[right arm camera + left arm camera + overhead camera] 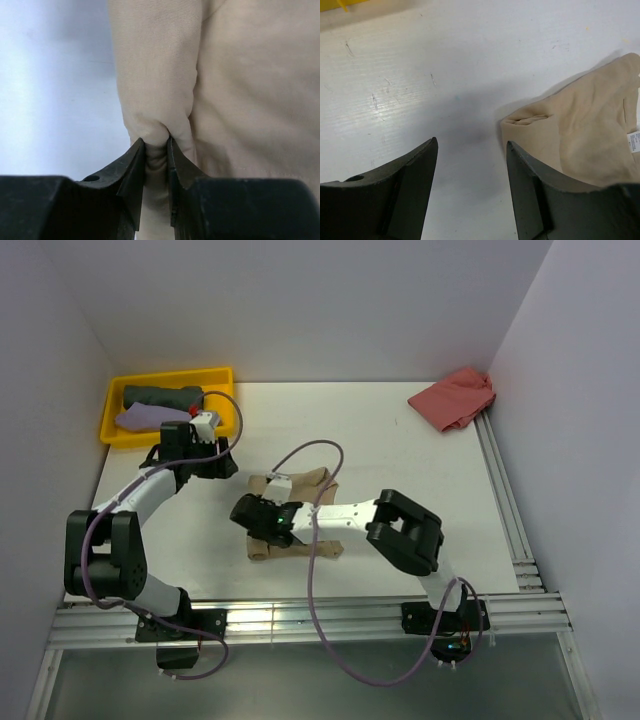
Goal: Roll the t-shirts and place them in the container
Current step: Roll the tshirt
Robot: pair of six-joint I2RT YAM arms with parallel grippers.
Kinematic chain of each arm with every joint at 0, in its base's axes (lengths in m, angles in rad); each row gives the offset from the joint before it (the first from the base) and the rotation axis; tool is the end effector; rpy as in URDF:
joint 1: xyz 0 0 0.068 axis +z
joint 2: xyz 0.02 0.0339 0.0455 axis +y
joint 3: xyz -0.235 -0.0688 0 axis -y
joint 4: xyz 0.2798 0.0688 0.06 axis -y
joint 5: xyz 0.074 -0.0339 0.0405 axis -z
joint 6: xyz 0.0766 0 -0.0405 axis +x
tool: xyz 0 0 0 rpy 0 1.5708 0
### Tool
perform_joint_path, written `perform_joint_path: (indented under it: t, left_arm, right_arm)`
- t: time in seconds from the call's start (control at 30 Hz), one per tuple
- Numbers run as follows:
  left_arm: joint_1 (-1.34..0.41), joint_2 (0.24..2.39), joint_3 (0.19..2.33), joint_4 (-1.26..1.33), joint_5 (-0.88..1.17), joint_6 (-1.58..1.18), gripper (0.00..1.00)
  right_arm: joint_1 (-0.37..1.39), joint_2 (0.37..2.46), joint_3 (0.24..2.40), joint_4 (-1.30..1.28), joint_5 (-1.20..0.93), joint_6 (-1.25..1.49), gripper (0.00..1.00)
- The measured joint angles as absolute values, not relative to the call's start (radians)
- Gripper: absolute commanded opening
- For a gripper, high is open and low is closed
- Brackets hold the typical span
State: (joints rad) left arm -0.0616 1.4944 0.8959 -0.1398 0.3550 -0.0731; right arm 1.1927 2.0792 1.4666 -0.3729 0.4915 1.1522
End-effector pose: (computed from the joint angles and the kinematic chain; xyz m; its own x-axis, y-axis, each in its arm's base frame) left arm 0.3725 -0.0497 0.1416 -0.6929 -0.0259 -0.7206 0.2644 0.9206 -0.2873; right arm 0.2093 0.4290 0.0890 -0.7858 0.2039 -0.5840 -0.0128 0.9386 0.3448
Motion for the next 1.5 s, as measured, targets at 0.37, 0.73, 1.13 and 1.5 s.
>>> perform_joint_path:
  t: [0.37, 0.73, 1.13, 1.5]
  left_arm:
    - [-0.056, 1.468, 0.882, -0.131, 0.417, -0.072, 0.63]
    - [-0.107, 1.478, 0.839, -0.116, 0.455, -0.062, 0.62]
    - [-0.225, 1.613, 0.862, -0.126, 0.361, -0.047, 0.52]
    - [-0.237, 1.617, 0.882, -0.149, 0.322, -0.045, 0.31]
  right_arm:
    - [1.021, 1.910, 0.835, 0.544, 0.073, 1.339, 0.12]
    - [0.984, 2.120, 0.758, 1.074, -0.138, 1.523, 0.11]
    - [0.982, 2.082, 0.786, 0.949, -0.141, 1.500, 0.27]
    - [1.033, 1.974, 1.046, 0.294, 0.038, 1.332, 0.51]
